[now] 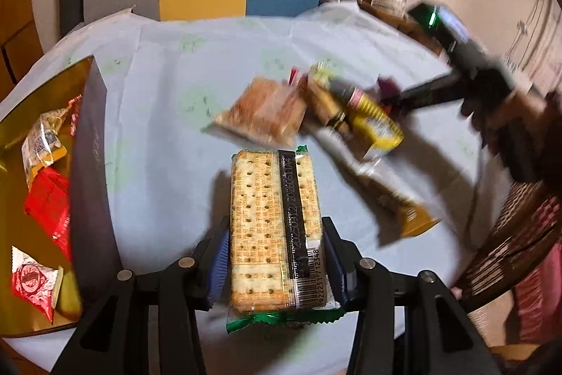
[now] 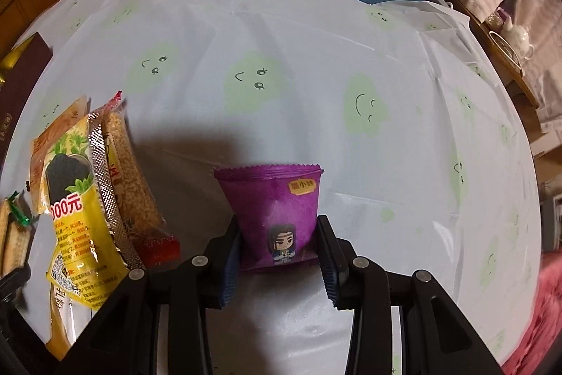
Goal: Organize snacks
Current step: 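Carry the cracker packet into the gold tin and open the left gripper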
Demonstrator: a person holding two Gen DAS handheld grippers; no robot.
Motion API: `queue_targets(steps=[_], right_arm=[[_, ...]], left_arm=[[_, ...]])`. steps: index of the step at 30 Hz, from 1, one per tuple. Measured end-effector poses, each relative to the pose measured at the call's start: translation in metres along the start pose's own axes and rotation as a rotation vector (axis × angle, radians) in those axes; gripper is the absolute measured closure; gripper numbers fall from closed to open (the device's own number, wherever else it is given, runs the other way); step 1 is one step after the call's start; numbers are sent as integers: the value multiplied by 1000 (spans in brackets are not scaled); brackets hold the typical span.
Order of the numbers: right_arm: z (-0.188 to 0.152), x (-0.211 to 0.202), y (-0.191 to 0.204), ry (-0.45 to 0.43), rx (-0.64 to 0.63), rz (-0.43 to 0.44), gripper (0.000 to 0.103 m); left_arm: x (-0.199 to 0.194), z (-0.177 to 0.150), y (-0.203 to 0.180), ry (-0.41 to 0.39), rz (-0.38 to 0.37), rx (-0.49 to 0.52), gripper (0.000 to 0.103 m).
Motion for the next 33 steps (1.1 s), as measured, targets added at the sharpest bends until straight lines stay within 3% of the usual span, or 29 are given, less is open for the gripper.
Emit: queue_targets(steps=[6, 9, 14, 17, 22, 33], right_arm=[[-2, 3, 0, -8, -17, -2, 63], [-5, 4, 1, -17, -46, -26, 63], [-5, 0, 9, -22, -65, -43, 63], [-5, 1, 13, -23, -73, -49, 63], [-6, 0, 17, -25, -86, -56, 63], [-7, -5, 19, -30, -97, -64, 63]], left_arm=[[-58, 30, 14, -123, -16, -62, 54], [-80, 40, 47, -161, 13, -176, 54], [-99, 34, 132, -183, 78, -462, 54], [-98, 14, 184, -168, 123, -636, 54], [-89, -6, 239, -153, 130, -854, 55], [-42, -15, 267, -106, 95, -1039, 53]])
Point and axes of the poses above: each gripper's, at about its wrist camera, not at the fingertips, and x roughly the way its jaws point, y to its left, z to its top, the point moved 8 cm from there along x, roughly the way its jaws point, and after that the axes turned 2 degrees about -y, right-handed, at the moved point
